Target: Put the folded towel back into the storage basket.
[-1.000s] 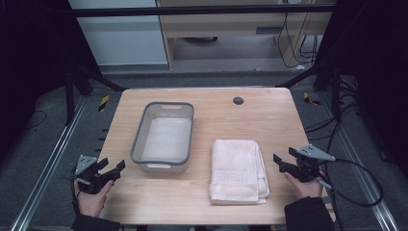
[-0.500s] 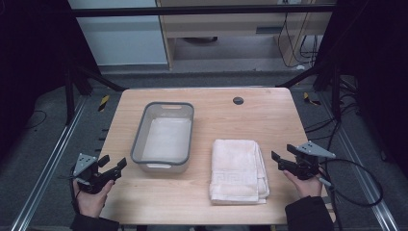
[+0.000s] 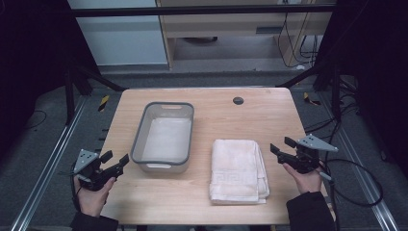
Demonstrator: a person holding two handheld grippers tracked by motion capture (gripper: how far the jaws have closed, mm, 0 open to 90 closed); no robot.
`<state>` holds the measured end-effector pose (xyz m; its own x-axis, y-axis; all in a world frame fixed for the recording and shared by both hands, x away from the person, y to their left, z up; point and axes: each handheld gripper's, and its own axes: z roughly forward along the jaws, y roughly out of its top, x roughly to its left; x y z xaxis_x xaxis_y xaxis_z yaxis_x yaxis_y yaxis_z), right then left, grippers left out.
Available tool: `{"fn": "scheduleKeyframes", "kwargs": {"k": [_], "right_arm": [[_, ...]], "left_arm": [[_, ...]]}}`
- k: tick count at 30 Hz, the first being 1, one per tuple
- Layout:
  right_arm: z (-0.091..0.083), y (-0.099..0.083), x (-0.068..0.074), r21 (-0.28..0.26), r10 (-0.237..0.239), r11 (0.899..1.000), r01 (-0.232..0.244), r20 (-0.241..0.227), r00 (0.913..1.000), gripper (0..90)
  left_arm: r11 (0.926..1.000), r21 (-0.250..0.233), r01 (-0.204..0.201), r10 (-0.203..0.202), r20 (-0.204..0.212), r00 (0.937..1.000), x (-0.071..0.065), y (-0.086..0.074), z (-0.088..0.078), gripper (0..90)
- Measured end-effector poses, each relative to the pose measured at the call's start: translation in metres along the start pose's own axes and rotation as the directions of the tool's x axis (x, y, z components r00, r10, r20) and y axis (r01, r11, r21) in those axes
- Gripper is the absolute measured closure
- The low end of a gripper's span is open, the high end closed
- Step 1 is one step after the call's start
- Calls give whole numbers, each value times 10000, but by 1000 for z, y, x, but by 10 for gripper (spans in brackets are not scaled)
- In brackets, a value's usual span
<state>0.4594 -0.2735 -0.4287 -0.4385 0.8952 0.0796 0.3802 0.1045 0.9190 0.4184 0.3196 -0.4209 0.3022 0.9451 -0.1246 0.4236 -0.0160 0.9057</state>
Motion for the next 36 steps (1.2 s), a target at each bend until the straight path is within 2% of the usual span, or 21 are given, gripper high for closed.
{"fn": "scheduleKeyframes", "kwargs": {"k": [11, 17, 26, 36], "right_arm": [[1, 13, 1, -140, -42, 9999, 42, 15, 10000, 320], [2, 22, 3, -247, -85, 9997, 83, -61, 9999, 304], [7, 34, 10, -383, -237, 9990, 228, -248, 9994, 300], [13, 40, 14, -385, -249, 9990, 234, -397, 9989, 295]], "left_arm": [[9996, 116, -253, 250, 280, 9993, -15, 10, 7, 307], [9992, 73, -396, 392, 538, 9978, -32, 17, 13, 307], [9965, 27, -834, 828, 954, 9920, -58, 25, 21, 306], [9939, 17, -1100, 1087, 1415, 9840, -84, 31, 31, 306]]}}
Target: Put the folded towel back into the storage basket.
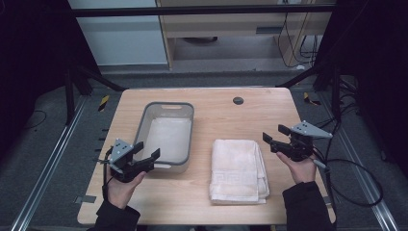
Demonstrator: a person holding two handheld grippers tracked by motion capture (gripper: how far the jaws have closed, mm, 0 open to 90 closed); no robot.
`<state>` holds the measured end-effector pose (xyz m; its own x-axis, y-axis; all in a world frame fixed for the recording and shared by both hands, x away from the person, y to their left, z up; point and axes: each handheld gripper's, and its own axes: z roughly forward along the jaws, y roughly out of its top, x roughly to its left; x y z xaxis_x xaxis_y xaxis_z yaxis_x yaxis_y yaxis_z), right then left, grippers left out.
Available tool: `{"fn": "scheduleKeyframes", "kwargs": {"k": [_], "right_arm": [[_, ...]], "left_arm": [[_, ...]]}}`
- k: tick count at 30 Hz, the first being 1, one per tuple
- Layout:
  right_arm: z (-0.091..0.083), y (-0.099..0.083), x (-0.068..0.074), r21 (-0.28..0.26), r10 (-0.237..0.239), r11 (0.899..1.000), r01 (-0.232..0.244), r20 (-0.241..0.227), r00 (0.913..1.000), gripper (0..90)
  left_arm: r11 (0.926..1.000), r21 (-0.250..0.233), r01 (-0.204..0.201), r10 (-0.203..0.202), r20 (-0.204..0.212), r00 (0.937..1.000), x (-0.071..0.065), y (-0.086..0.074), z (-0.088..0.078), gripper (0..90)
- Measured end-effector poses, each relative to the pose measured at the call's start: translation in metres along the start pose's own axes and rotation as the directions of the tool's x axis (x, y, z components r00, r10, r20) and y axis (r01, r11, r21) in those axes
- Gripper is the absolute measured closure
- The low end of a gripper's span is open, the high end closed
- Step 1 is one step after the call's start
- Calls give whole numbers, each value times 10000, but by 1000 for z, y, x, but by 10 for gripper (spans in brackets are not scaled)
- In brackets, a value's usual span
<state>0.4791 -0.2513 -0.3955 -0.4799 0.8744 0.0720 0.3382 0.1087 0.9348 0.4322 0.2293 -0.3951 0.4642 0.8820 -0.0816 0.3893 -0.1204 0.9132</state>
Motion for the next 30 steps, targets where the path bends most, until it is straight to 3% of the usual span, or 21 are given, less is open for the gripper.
{"fn": "scheduleKeyframes", "kwargs": {"k": [12, 18, 30], "right_arm": [[5, 4, 4, -26, -23, 10000, 23, -134, 9999, 294], [11, 1, 6, 383, -162, 9991, 171, -248, 9996, 275], [16, -6, 3, 711, 110, 9974, -78, -449, 9989, 271]], "left_arm": [[9992, 249, -321, 306, 569, 9979, -32, 2, 19, 302], [9976, 369, -588, 558, 783, 9954, -49, -1, 27, 301], [9917, 806, -997, 896, 1206, 9886, -80, -10, 47, 296]]}}
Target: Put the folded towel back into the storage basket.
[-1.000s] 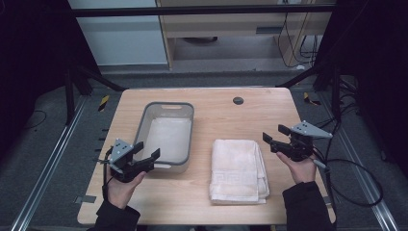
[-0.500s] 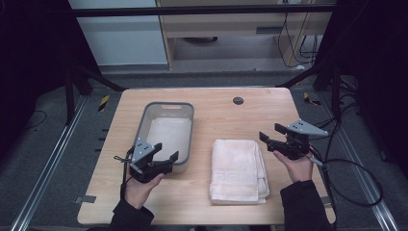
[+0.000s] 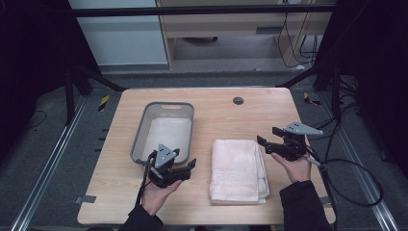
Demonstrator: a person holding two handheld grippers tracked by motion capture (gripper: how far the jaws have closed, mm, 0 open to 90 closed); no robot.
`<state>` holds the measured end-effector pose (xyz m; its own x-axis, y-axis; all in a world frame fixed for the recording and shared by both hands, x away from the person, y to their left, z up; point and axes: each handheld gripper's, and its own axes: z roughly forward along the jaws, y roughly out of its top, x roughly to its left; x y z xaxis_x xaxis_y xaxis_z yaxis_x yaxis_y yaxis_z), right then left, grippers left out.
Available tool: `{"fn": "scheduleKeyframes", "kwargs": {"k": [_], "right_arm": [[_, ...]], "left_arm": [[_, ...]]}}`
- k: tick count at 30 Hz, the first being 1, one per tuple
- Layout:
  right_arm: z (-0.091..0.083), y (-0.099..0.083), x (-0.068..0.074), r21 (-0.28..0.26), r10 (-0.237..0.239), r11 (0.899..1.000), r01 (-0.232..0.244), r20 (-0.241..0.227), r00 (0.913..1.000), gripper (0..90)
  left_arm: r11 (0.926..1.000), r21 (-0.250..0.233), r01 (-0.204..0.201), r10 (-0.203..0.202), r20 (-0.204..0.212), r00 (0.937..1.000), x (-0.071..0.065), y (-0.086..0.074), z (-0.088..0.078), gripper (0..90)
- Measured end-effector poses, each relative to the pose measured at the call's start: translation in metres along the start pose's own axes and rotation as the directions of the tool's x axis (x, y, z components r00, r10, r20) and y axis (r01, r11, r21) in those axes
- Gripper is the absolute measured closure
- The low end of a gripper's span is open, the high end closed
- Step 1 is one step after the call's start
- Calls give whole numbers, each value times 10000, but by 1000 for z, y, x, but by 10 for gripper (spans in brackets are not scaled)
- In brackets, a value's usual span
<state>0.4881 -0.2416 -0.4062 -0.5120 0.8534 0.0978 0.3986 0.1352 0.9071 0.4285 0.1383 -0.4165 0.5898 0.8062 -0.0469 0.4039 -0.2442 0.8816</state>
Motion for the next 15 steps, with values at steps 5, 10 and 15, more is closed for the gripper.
{"fn": "scheduleKeyframes", "kwargs": {"k": [5, 10, 15], "right_arm": [[2, -2, -1, 111, 4, 9999, -4, 21, 10000, 270], [7, -6, -2, 485, -31, 9988, 30, 19, 10000, 270], [13, -8, 0, 791, -5, 9969, 11, -76, 10000, 266]], "left_arm": [[9998, 170, -110, 107, 169, 9998, -9, -3, 8, 292], [9989, 401, -237, 225, 303, 9993, -18, -7, 17, 287], [9978, 572, -324, 300, 419, 9987, -25, -9, 23, 286]]}}
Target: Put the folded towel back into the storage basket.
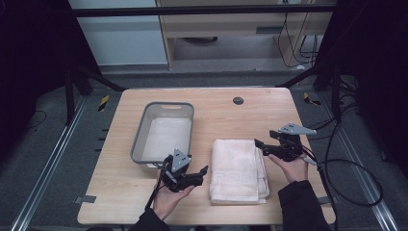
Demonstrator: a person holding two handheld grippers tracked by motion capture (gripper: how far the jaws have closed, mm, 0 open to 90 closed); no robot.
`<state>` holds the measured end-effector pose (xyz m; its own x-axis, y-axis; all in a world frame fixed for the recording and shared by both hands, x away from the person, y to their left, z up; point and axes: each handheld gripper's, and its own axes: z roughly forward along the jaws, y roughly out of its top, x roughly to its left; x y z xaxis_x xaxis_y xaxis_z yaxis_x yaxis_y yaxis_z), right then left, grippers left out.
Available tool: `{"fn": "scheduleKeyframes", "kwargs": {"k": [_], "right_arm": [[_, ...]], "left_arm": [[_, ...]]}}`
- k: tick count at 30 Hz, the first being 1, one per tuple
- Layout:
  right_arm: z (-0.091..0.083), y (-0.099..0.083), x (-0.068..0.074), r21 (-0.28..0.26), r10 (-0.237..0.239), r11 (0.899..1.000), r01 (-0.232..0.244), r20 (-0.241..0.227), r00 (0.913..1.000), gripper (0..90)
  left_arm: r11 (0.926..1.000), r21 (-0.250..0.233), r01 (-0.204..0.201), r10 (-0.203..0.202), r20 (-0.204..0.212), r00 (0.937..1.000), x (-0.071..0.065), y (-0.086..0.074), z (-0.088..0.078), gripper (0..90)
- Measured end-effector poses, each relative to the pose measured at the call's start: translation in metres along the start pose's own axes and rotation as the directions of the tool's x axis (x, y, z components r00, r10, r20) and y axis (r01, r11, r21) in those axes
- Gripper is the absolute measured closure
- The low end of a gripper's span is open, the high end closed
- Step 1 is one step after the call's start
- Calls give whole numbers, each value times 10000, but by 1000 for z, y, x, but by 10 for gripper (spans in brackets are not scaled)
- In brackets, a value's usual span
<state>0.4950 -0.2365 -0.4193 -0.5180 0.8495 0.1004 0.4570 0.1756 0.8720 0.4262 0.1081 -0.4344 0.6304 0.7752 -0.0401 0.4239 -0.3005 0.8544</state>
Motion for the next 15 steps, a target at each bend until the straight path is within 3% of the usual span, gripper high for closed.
{"fn": "scheduleKeyframes", "kwargs": {"k": [15], "right_arm": [[19, -15, -3, 681, 97, 9976, -92, -68, 9999, 237]], "left_arm": [[9986, 462, -256, 241, 323, 9992, -19, -6, 21, 282]]}}
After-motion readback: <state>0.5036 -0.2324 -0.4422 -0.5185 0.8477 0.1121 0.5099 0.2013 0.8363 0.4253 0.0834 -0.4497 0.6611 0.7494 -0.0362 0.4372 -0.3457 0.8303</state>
